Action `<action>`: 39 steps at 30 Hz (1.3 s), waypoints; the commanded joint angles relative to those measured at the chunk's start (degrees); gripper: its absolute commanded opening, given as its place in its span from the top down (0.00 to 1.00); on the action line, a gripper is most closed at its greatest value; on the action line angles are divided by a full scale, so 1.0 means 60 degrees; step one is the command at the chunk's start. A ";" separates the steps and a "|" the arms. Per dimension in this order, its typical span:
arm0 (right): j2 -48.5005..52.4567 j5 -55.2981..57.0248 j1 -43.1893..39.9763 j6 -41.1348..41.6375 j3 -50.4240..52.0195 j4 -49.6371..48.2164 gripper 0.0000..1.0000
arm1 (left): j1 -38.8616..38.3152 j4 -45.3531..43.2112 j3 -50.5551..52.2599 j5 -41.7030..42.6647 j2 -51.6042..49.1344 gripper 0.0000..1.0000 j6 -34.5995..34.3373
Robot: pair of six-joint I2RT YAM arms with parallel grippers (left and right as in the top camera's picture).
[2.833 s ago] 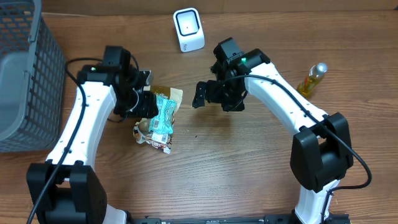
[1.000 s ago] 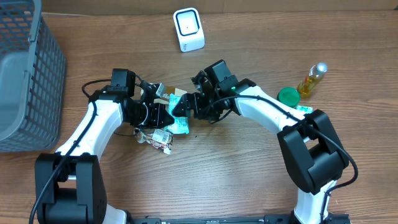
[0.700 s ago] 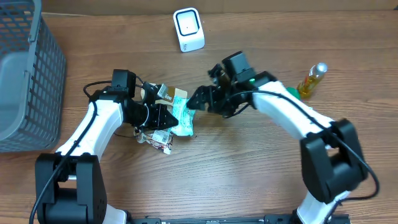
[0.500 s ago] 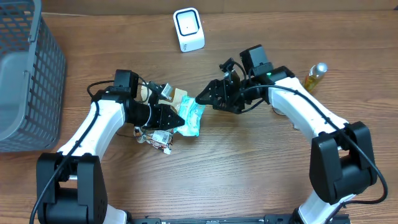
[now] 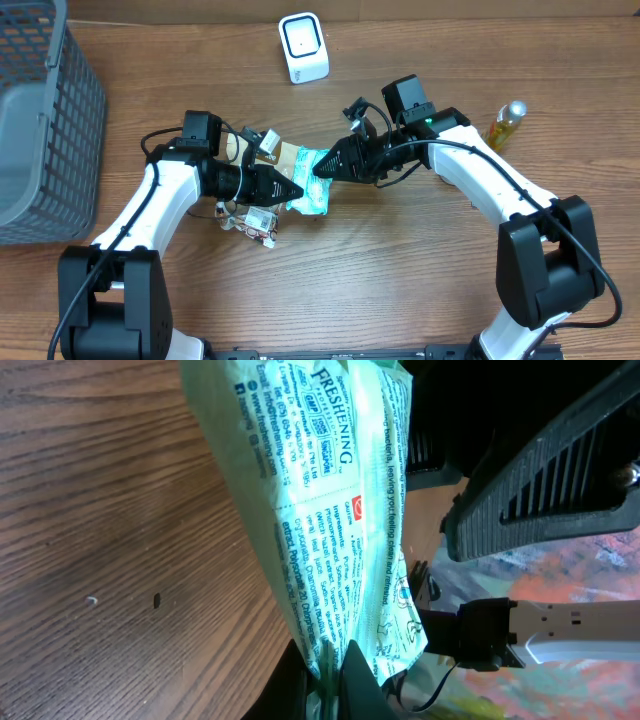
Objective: Scan the item barcode
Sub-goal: 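Pull the mint-green pack out of the bread bag with both grippers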
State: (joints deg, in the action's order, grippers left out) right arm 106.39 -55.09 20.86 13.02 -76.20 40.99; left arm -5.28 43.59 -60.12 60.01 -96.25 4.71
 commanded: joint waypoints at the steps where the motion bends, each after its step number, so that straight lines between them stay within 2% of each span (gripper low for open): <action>1: -0.0149 -0.0375 0.0084 -0.0186 0.0036 -0.0251 0.53 | -0.0073 -0.0040 -0.0113 0.0463 0.0000 0.96 0.0295; 3: -0.0149 -0.0375 0.0084 -0.0186 0.0036 -0.0379 0.53 | -0.0073 -0.0044 -0.0113 0.0463 0.0000 0.96 0.0313; 6: -0.0149 -0.0353 0.0084 -0.0186 0.0036 -0.0470 0.44 | -0.0073 -0.0044 -0.0113 0.0470 0.0000 0.96 0.0372; 9: -0.0149 -0.0324 0.0095 -0.0186 0.0040 -0.0616 0.41 | -0.0073 -0.0055 -0.0113 0.0488 0.0000 0.96 0.0441; 16: -0.0149 -0.0255 0.0095 -0.0182 0.0040 -0.0940 0.41 | -0.0073 -0.0047 -0.0113 0.0597 0.0000 0.96 0.0470; 21: -0.0146 0.0350 0.0091 -0.0182 0.0040 -0.0954 0.38 | -0.0062 -0.0055 -0.0113 0.1829 0.0000 0.96 0.1096; 25: -0.0146 0.0423 0.0091 -0.0182 0.0040 -0.0940 0.38 | -0.0062 -0.0051 -0.0113 0.1898 -0.0004 0.96 0.1224; 26: -0.0146 0.0423 0.0091 -0.0178 0.0040 -0.0933 0.39 | -0.0062 -0.0047 -0.0113 0.1894 0.0000 0.96 0.1231; 29: -0.0146 0.0415 0.0084 -0.0178 0.0040 -0.0896 0.52 | -0.0062 -0.0033 -0.0113 0.1876 0.0000 0.96 0.1224; 31: -0.0146 0.0382 0.0084 -0.0182 0.0040 -0.0871 0.70 | -0.0062 -0.0007 -0.0113 0.1632 0.0000 0.96 0.1220; 33: -0.0146 0.0382 0.0084 -0.0182 0.0040 -0.0852 0.94 | -0.0069 0.0066 -0.0113 0.1264 -0.0004 0.96 0.1220; 34: -0.0146 0.0382 0.0084 -0.0182 0.0040 -0.0831 0.96 | -0.0069 0.0124 -0.0113 0.1053 -0.0004 0.96 0.1224; 39: -0.0146 0.0379 0.0084 -0.0226 0.0040 -0.0812 0.96 | -0.0069 0.0255 -0.0113 0.0386 0.0000 0.96 0.1224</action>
State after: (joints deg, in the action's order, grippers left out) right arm 106.39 -53.41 21.52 12.36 -76.16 36.25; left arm -5.28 44.80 -60.14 64.73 -96.25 10.13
